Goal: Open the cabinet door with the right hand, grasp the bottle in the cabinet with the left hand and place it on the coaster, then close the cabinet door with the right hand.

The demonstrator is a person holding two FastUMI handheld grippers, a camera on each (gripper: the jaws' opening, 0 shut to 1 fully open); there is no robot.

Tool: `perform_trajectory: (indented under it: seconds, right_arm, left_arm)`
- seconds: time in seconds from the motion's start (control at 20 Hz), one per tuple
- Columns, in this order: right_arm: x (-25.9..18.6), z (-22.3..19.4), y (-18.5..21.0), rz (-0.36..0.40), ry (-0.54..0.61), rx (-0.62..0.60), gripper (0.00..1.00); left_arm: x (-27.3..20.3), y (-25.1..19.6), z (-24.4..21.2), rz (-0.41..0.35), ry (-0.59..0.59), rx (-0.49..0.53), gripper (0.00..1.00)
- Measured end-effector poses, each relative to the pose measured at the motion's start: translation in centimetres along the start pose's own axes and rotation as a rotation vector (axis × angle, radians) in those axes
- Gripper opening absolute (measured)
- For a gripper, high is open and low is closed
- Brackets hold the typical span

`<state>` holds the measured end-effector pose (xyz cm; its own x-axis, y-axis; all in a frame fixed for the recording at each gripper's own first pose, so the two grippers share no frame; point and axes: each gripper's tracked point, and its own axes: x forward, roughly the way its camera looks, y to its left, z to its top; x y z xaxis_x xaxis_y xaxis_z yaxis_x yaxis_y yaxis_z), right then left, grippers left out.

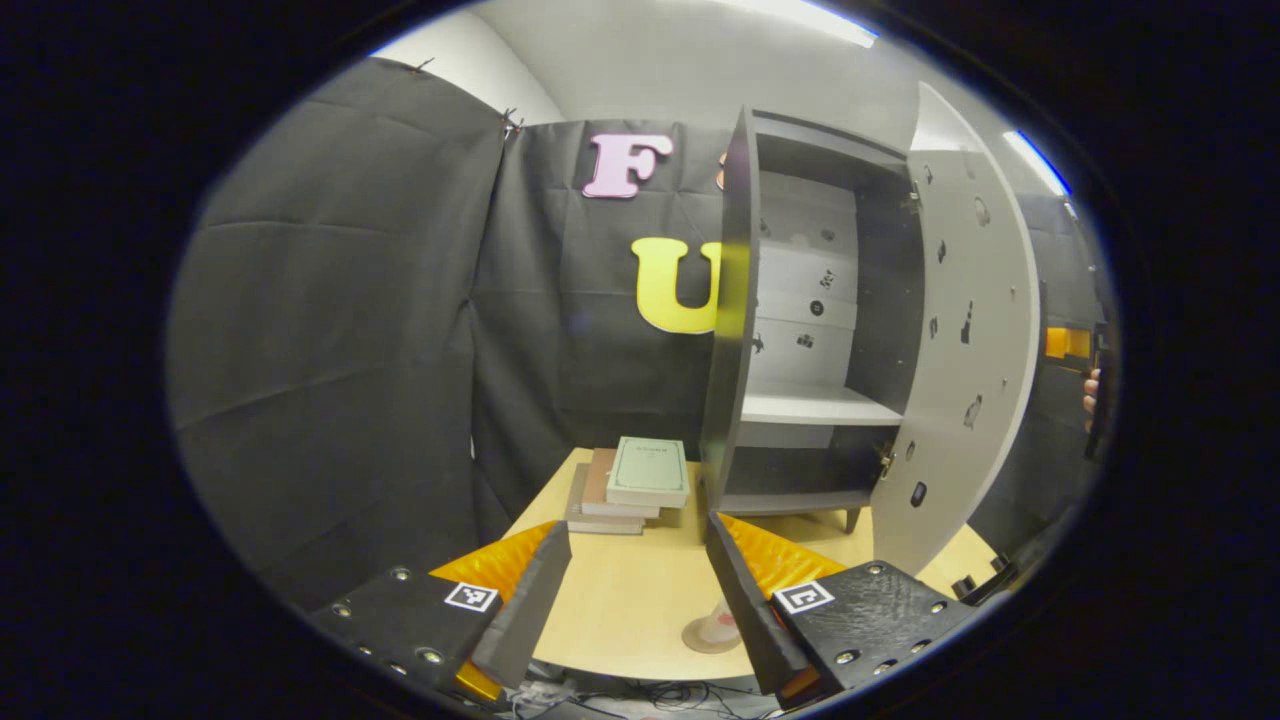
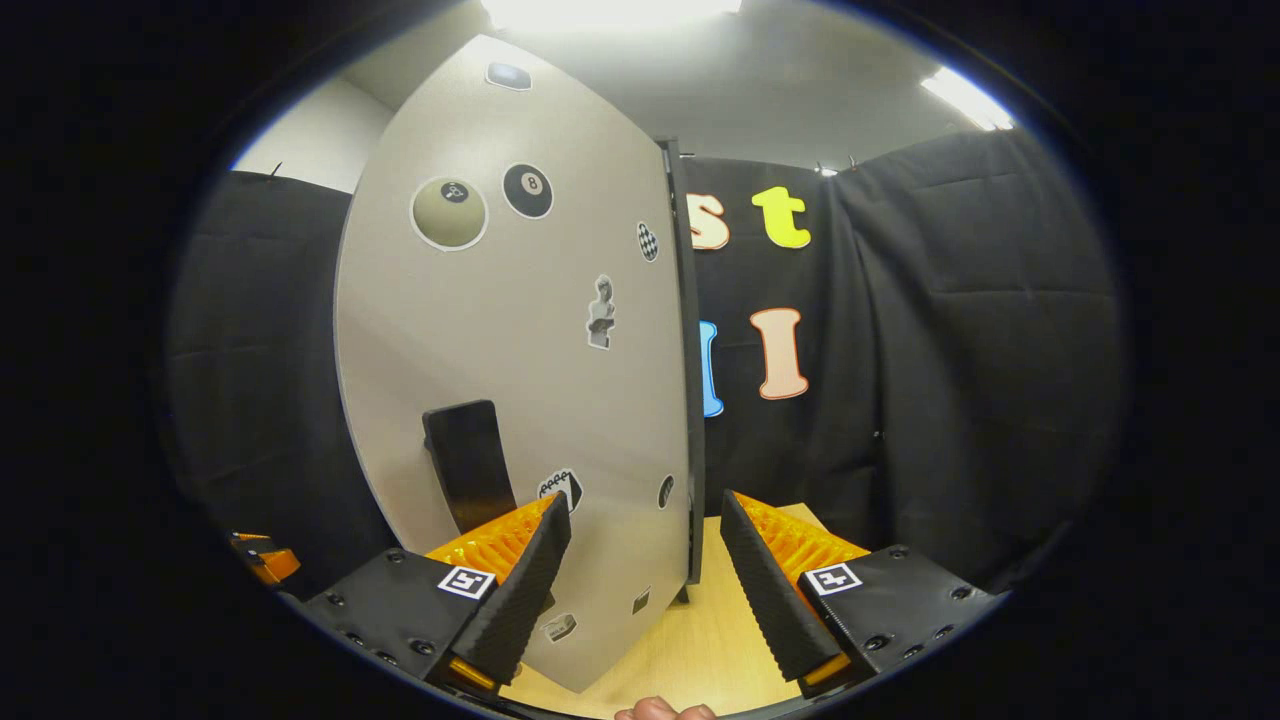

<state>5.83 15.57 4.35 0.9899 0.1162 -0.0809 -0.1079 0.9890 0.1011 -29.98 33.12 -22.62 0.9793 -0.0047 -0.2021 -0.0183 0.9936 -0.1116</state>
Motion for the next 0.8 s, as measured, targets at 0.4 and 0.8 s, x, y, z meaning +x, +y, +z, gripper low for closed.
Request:
perform_trajectory:
  seconds: [0.4,0.8]
  right_arm:
    - [3.8,-1.2,7.2,0.096,0.036,0.046,0.90]
    - [5.4,-0.2,8.5,0.093,0.010,0.023,0.98]
  left_arm:
    - [0.0,3.6,0.3,0.023,-0.005,-0.025,0.84]
    - [1.2,1.8,0.4,-0.044,-0.006,-0.033,0.84]
